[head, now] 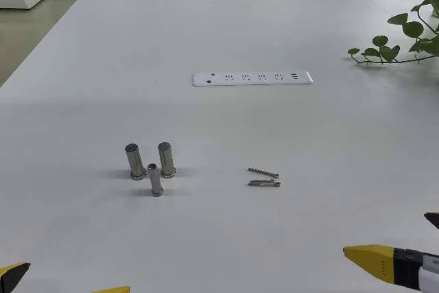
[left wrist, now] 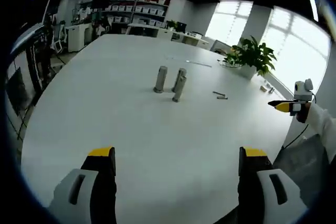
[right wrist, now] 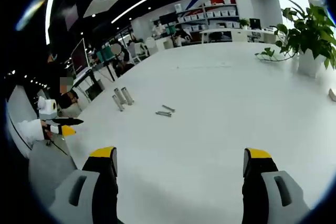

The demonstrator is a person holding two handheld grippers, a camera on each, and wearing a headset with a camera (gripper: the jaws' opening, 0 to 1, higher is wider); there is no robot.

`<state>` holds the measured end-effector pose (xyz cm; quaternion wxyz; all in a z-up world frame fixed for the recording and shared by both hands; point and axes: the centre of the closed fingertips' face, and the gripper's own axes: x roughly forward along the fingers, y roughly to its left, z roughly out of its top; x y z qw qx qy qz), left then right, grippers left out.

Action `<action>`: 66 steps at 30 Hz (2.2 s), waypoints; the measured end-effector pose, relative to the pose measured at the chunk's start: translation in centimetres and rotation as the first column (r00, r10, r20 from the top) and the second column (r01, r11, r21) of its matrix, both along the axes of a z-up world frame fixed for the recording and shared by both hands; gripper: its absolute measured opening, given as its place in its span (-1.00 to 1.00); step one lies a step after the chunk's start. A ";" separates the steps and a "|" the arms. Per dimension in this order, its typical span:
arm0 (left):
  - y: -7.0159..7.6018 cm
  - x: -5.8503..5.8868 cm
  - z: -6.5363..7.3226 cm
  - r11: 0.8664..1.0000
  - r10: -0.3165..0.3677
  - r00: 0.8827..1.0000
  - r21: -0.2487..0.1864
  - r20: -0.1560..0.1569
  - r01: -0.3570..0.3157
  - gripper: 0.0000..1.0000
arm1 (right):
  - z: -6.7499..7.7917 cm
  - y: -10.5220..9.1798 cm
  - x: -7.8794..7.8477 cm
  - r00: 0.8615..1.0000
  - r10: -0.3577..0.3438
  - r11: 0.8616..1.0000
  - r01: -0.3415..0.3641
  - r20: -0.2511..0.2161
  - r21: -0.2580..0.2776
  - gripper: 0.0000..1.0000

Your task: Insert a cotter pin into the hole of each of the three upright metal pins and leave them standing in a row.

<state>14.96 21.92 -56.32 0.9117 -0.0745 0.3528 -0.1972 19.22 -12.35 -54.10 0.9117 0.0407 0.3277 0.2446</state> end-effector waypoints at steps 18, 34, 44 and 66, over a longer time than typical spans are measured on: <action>0.1 0.9 1.1 1.000 -0.001 1.000 0.002 0.028 0.001 0.82 | 0.3 0.5 0.2 1.000 0.022 1.000 -0.022 -0.006 -0.014 0.97; -2.5 1.2 1.4 0.996 -0.094 0.994 0.005 0.054 0.093 0.97 | -0.1 0.2 -0.3 1.000 0.000 1.000 0.000 -0.013 -0.002 0.97; -3.3 1.9 1.1 0.992 -0.123 0.990 0.002 0.065 0.124 0.97 | 0.1 -0.2 -0.6 1.000 -0.018 1.000 0.018 -0.008 -0.007 0.97; -3.6 4.1 1.8 0.988 -0.155 0.982 0.015 0.110 0.154 0.92 | 0.9 0.3 -0.5 1.000 -0.013 0.999 0.013 0.001 -0.033 0.97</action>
